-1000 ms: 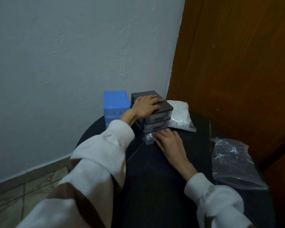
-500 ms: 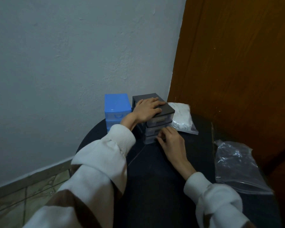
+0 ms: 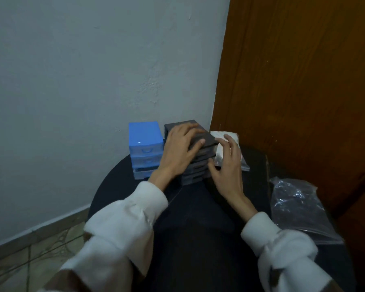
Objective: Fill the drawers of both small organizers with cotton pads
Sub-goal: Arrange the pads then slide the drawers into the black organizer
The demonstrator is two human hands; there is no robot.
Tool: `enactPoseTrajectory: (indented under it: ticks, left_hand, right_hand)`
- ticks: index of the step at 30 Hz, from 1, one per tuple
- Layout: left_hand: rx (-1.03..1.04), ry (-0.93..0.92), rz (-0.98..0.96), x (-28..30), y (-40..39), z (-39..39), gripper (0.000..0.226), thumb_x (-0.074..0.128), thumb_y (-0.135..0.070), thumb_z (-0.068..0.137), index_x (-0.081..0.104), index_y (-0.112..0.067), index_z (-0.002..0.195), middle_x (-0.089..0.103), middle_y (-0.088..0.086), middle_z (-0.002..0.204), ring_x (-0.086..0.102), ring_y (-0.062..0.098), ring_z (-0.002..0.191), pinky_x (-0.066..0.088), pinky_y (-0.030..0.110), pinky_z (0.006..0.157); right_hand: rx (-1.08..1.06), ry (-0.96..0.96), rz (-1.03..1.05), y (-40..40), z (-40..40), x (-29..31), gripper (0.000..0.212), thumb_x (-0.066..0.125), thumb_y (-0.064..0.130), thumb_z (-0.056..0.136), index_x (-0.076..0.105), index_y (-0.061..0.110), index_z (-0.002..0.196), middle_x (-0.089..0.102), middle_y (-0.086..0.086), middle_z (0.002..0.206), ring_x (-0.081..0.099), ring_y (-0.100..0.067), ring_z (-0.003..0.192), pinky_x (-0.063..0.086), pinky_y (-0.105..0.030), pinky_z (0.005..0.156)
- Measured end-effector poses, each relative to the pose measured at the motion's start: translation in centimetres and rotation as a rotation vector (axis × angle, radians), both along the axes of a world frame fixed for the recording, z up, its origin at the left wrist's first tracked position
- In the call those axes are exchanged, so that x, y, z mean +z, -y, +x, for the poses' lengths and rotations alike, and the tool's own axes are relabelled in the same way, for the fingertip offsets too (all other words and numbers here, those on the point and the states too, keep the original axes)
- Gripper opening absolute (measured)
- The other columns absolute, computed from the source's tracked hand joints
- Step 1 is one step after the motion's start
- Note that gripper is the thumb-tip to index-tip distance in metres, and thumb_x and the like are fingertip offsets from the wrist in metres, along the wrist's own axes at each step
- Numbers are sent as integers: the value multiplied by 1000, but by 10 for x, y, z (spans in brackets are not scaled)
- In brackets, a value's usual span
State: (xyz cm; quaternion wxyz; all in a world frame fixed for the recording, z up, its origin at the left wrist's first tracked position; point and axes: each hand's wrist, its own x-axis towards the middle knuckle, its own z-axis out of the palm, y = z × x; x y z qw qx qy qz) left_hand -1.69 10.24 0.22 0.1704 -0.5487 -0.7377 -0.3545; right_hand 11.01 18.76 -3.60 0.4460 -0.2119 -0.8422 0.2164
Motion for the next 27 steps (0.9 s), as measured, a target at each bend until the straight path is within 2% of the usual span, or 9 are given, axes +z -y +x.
enactPoseTrajectory:
  ticks: [1, 2, 4, 5, 7, 12, 15, 23, 27]
  left_hand:
    - [8, -26, -6, -4, 4, 4, 38, 48, -36, 92, 59, -15, 121, 54, 7, 131, 46, 23, 123, 32, 40, 106]
    - [12, -55, -13, -9, 7, 7, 35, 53, -29, 91, 59, -14, 122, 55, 8, 129, 47, 24, 121, 34, 39, 105]
    - [15, -96, -15, -17, 13, 9, 34, 55, -18, 91, 58, -12, 124, 56, 9, 127, 50, 25, 118, 38, 38, 102]
    - [13, -108, -17, -19, 15, 8, 34, 54, -16, 91, 57, -12, 125, 57, 9, 126, 50, 25, 117, 39, 38, 100]
    - [0, -116, -27, -18, 17, 5, 33, 53, -12, 92, 57, -10, 125, 57, 10, 125, 50, 25, 115, 41, 36, 98]
    - [-12, -98, -75, -9, 18, -6, 33, 51, -7, 91, 56, -9, 124, 56, 10, 125, 51, 25, 115, 42, 34, 94]
    - [11, -92, -94, -6, 16, -11, 32, 50, -7, 92, 55, -10, 124, 55, 8, 126, 51, 24, 115, 44, 35, 92]
    - [52, -71, -123, -4, 6, -17, 30, 49, -5, 90, 55, -9, 119, 56, 9, 121, 54, 26, 107, 47, 37, 83]
    - [54, -49, -133, -6, 5, -18, 31, 49, -7, 91, 54, -11, 121, 56, 8, 121, 54, 26, 105, 48, 41, 85]
  right_hand:
    - [54, 31, -62, -2, -1, 2, 58, 60, 8, 88, 36, 12, 140, 25, -9, 151, 15, -2, 132, 11, 0, 102]
    - [115, 61, -122, -3, -2, 3, 63, 58, 8, 89, 29, 13, 145, 21, -6, 154, 12, -2, 135, 9, -4, 107]
    - [220, 82, -222, -5, -5, 2, 65, 55, 4, 90, 24, 14, 147, 25, -5, 153, 19, -6, 138, 17, -20, 114]
    - [247, 83, -259, -5, -6, 1, 66, 55, 2, 90, 24, 15, 147, 29, -4, 151, 24, -5, 136, 21, -22, 113]
    - [262, 85, -309, -2, -10, -2, 69, 56, 2, 89, 24, 19, 147, 32, -2, 149, 28, -2, 131, 26, -17, 106]
    - [256, 114, -308, -1, -21, 0, 71, 57, 3, 88, 23, 23, 147, 32, -3, 148, 32, -3, 127, 30, -17, 99]
    - [261, 140, -302, -5, -26, 0, 73, 57, 2, 88, 21, 25, 148, 30, -3, 149, 29, -2, 128, 27, -16, 99]
    - [256, 129, -308, -11, -38, -1, 76, 56, -2, 87, 21, 28, 148, 29, -3, 149, 35, -16, 132, 32, -17, 98]
    - [271, 152, -321, -11, -37, 0, 79, 57, -2, 87, 17, 30, 148, 26, -3, 150, 34, -15, 132, 33, -14, 95]
